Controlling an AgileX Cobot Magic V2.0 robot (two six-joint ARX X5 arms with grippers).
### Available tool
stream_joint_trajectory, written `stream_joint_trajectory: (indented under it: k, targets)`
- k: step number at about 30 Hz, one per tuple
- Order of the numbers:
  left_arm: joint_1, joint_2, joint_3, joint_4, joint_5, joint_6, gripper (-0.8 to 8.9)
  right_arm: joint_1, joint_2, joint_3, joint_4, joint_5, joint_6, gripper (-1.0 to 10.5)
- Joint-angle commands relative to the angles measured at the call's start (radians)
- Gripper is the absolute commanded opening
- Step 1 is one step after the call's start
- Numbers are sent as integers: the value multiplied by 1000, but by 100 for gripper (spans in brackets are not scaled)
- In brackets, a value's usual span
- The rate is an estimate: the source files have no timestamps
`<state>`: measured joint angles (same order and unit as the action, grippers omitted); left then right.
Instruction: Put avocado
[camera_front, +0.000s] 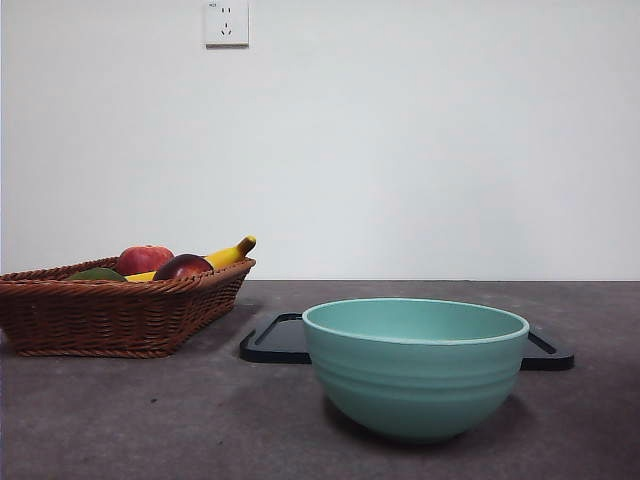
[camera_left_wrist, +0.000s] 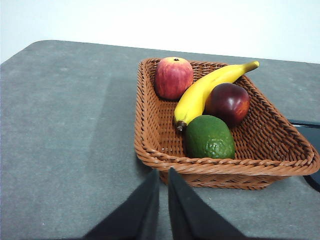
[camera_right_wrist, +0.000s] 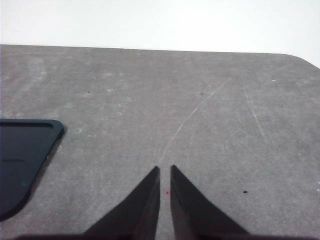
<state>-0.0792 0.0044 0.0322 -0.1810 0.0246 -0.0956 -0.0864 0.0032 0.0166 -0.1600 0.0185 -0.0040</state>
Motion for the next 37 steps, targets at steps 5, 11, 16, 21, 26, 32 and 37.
stream_joint_trajectory:
  k: [5,11,16,21,26,32,37]
  targets:
    - [-1,-1,-21,31,-2,-73,26,-1,0,-5,50,-2,-3,31]
    - [-1,-1,-21,47,-2,-79,15,-1,0,-5,121,-76,124,30]
    - [-1,-1,-3,47,-2,-74,15,-1,0,2,131,-80,244,11]
    - [-1,6,53,47,-3,-74,15,-1,2,68,129,-81,289,11]
    - [-1,61,145,42,-3,-82,15,-1,53,162,95,-80,299,11]
    - [-3,180,289,19,2,-81,15,-1,187,319,43,-190,304,11]
    - [-16,272,432,-72,3,-81,15,-1,330,490,-68,-369,304,11]
